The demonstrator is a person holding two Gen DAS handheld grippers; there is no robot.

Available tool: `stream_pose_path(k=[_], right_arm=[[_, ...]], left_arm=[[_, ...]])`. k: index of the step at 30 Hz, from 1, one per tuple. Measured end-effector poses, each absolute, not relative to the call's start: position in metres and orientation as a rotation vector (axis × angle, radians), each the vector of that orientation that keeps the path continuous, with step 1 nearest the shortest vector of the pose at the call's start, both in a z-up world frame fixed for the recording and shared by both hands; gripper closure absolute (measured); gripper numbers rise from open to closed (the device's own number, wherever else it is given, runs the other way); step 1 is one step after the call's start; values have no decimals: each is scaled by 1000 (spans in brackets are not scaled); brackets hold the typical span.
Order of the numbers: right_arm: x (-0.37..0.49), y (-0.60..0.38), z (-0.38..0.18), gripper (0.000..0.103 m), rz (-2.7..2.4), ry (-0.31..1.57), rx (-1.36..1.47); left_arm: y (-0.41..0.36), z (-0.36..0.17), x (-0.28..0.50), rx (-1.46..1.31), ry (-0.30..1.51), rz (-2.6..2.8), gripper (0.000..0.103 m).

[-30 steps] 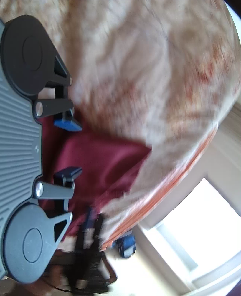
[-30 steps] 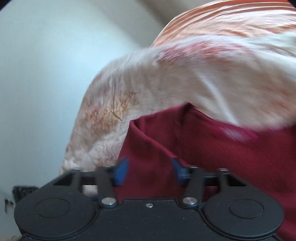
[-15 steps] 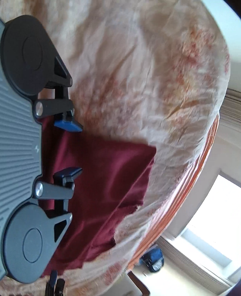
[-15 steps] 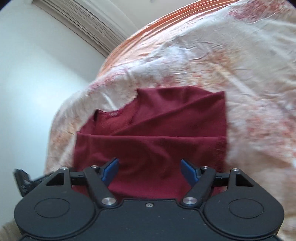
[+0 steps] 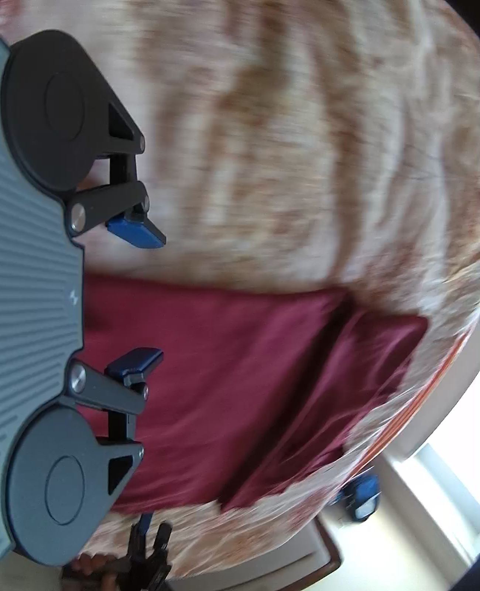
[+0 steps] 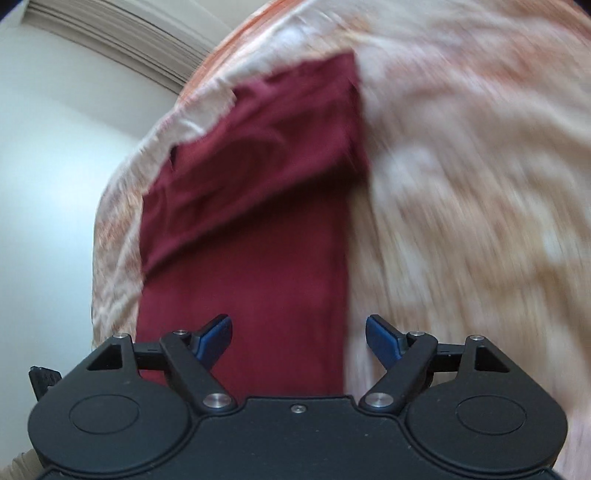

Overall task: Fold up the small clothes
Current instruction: 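Move both tools to the hem end of the folded strip and close, then lift the hem end with both tools and fold it toward the collar, release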

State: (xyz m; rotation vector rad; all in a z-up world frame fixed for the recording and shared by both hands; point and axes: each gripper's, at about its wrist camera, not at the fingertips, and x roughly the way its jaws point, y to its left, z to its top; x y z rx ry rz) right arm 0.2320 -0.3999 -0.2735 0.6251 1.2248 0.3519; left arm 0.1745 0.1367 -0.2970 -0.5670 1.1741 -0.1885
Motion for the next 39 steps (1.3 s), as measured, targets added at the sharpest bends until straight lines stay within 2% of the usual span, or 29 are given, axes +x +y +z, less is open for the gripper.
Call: stream_pose_path(k=[8,14,18,21,23,24,28,30,33,35,36,37,38,39], right_arm=[[119,-410,-273,21,270,1246,722],[60,-412,-272,21,221,1247,749],[48,-407,-275,23,243,1237,834],[53,-403,-279,39,223,1235,866],[57,-402,-283,55,200,1254,867],[58,-402,-285,58,194,1269,863],[63,-400,-286,68,215,1307,851],[65,-398,-283,69,227,1325,818],[68,-396,-283,69,223,1341,803],[69,-392,-283,69,222,1349,790],[70,-391,-283,69,220,1353,784],[70,-390,-283,74,219,1356,785],[71,-389,-283,84,223,1361,787],[71,-388,-282,88,227,1367,784]], left_arm=[[140,-297,118,-568,1283,-343,30],[139,-296,116,-542,1317,-379,29],[129,-301,124,-568,1328,-381,22],[125,-304,124,-568,1329,-373,18],[124,-307,124,-595,1324,-369,17],[125,-306,123,-614,1318,-374,17],[125,-304,120,-623,1306,-403,27],[125,-305,120,-623,1303,-395,31],[131,-308,121,-671,1299,-366,42],[132,-309,121,-669,1306,-355,56],[134,-309,120,-650,1309,-355,59],[134,-308,120,-636,1313,-356,65],[134,-307,120,-635,1316,-360,69],[135,-306,120,-637,1317,-367,70]])
